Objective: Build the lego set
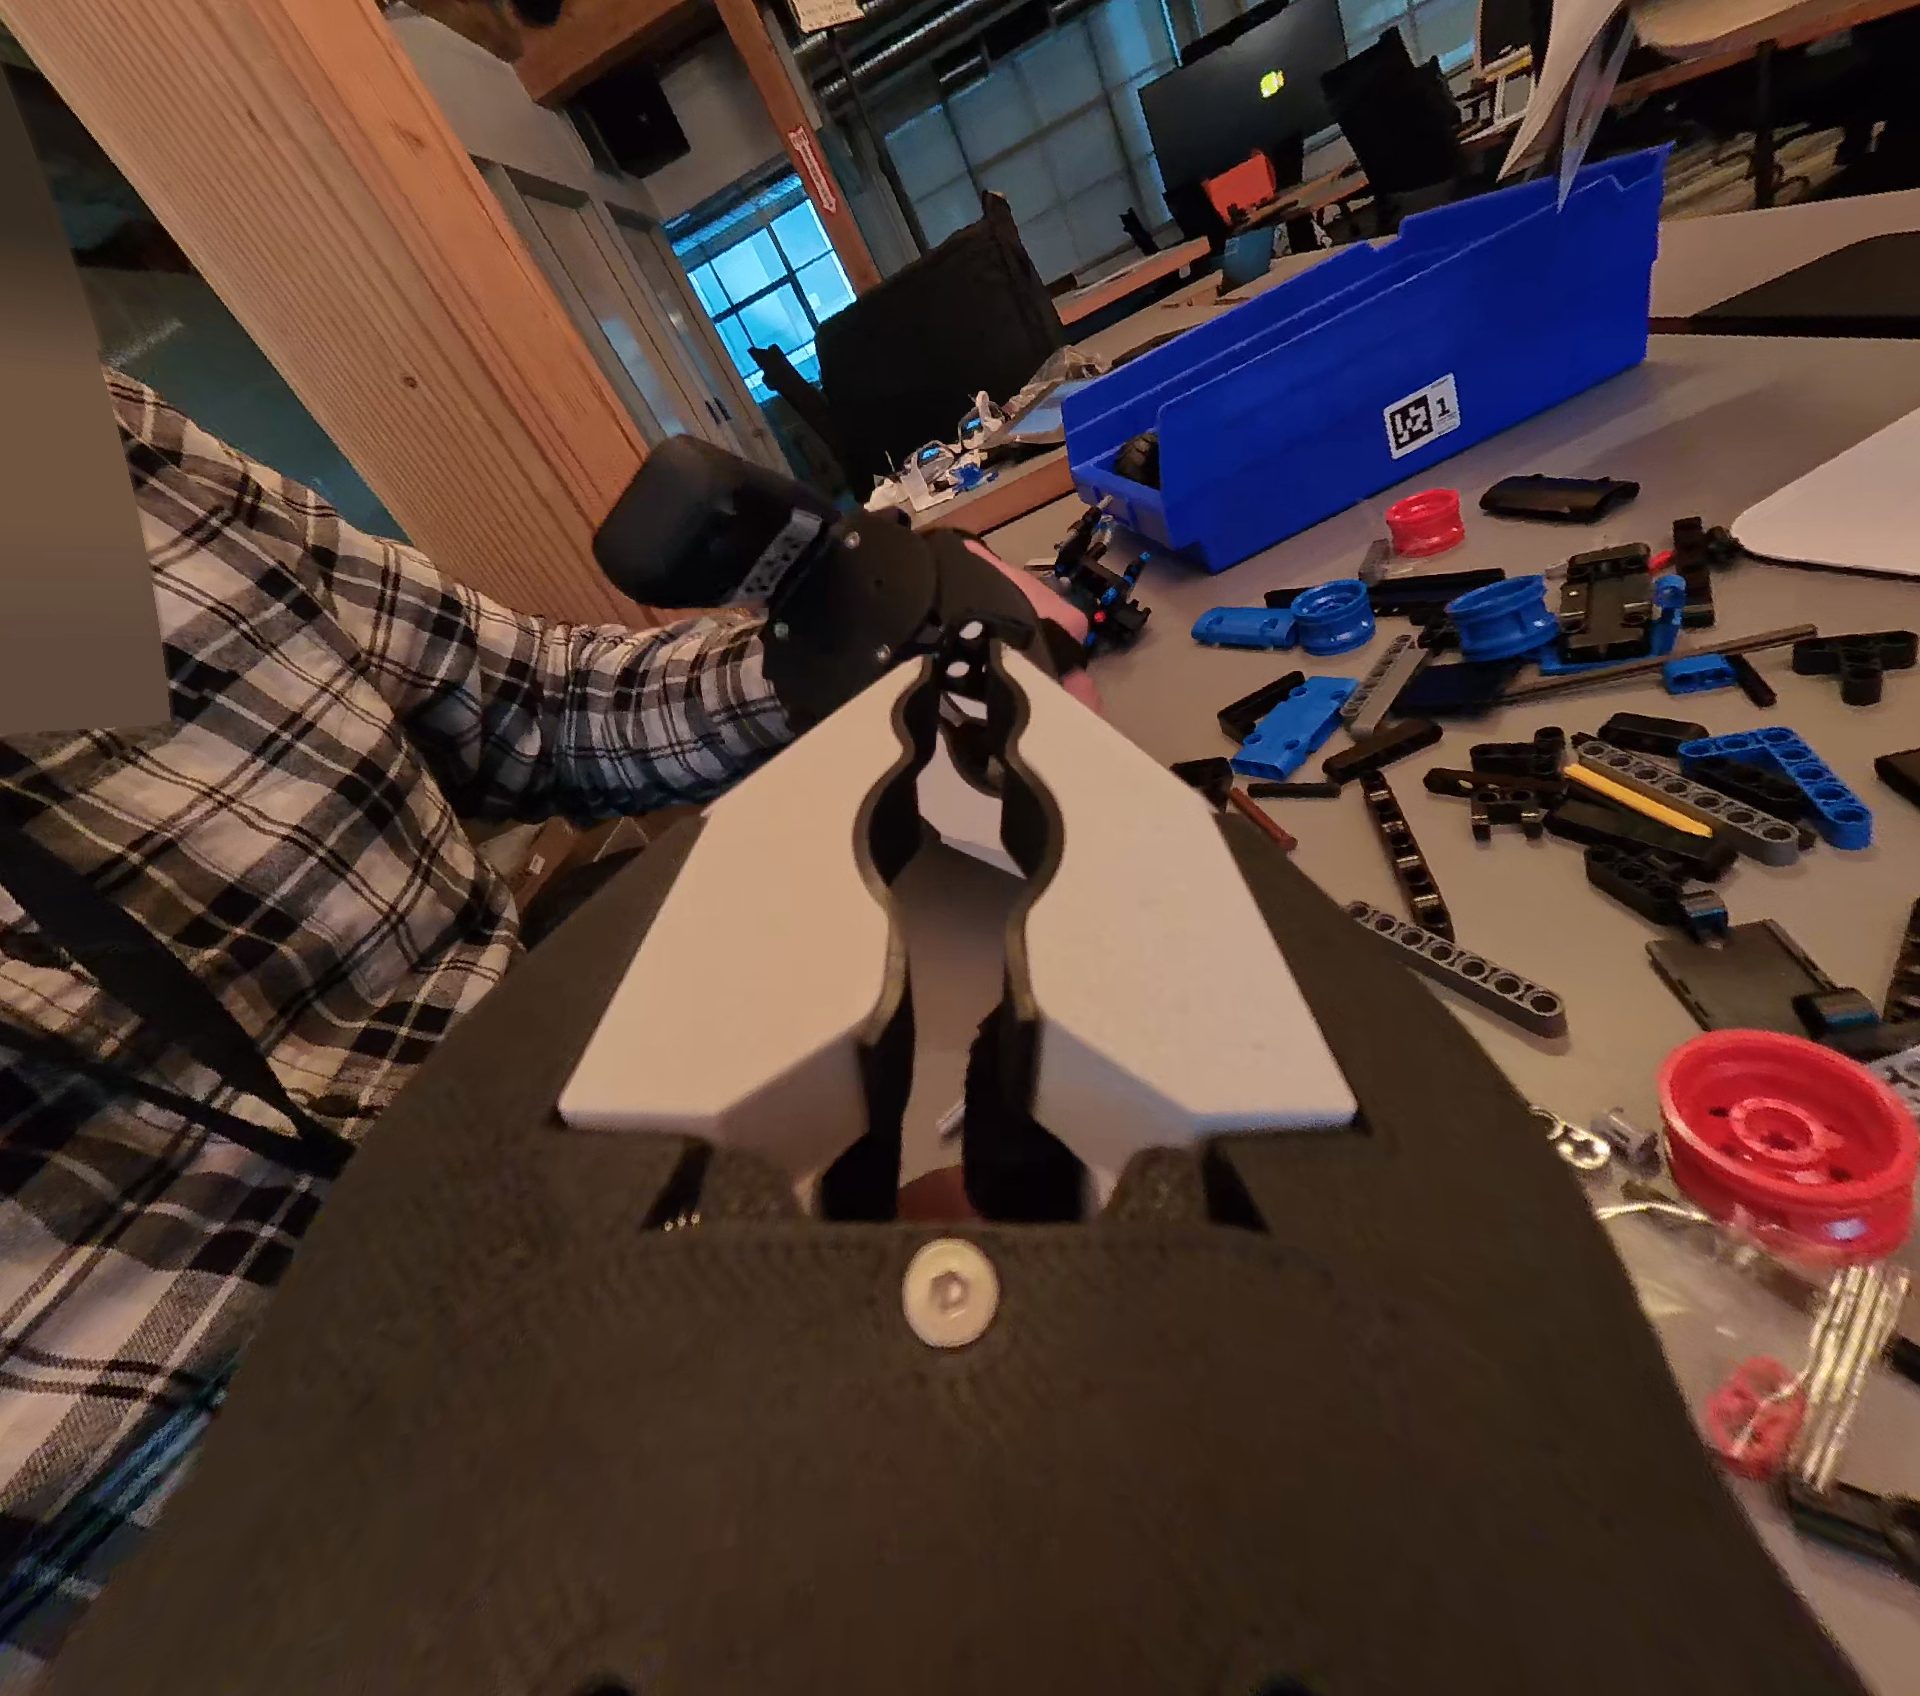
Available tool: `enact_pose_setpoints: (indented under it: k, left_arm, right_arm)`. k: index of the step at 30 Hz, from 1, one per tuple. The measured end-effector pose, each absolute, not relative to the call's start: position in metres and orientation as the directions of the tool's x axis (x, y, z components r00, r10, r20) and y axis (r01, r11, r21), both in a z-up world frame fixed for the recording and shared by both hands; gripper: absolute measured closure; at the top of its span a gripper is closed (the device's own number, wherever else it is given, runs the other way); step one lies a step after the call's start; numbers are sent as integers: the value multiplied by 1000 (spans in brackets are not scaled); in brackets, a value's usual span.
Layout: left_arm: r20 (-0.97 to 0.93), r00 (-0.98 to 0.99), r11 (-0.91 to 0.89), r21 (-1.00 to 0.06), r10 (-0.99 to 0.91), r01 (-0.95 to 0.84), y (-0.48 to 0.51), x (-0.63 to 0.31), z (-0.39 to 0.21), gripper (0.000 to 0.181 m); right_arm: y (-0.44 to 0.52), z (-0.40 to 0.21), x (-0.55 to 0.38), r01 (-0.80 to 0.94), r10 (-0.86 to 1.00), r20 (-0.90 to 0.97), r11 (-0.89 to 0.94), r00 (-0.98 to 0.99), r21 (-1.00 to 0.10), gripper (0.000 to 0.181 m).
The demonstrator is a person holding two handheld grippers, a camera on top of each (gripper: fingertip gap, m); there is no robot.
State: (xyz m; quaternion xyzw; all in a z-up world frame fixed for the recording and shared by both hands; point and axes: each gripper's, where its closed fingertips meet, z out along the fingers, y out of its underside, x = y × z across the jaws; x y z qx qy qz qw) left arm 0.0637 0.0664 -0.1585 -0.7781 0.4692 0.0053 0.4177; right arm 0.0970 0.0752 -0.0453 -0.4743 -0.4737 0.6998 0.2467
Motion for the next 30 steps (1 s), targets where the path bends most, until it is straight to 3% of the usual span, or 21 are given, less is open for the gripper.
enact_pose_setpoints:
  k: [8,15,22,30]
  left_arm:
    - [-361,528,-179,-671,-768,-719,91,79,-149,172]
    - [-133,567,-344,-676,-813,-652,93,101,-169,160]
    - [-85,602,-410,-657,-794,-632,100,107,-180,162]
    - [-205,385,-207,-577,-900,-790,78,94,-178,162]
  right_arm:
    - [98,-43,111,78,829,-438,-439,-347,-895,174]
    - [97,-48,109,99,828,-443,-438,-342,-894,174]
    - [97,-47,110,96,831,-439,-434,-342,-896,174]
    - [95,-55,108,137,844,-425,-403,-326,-905,174]
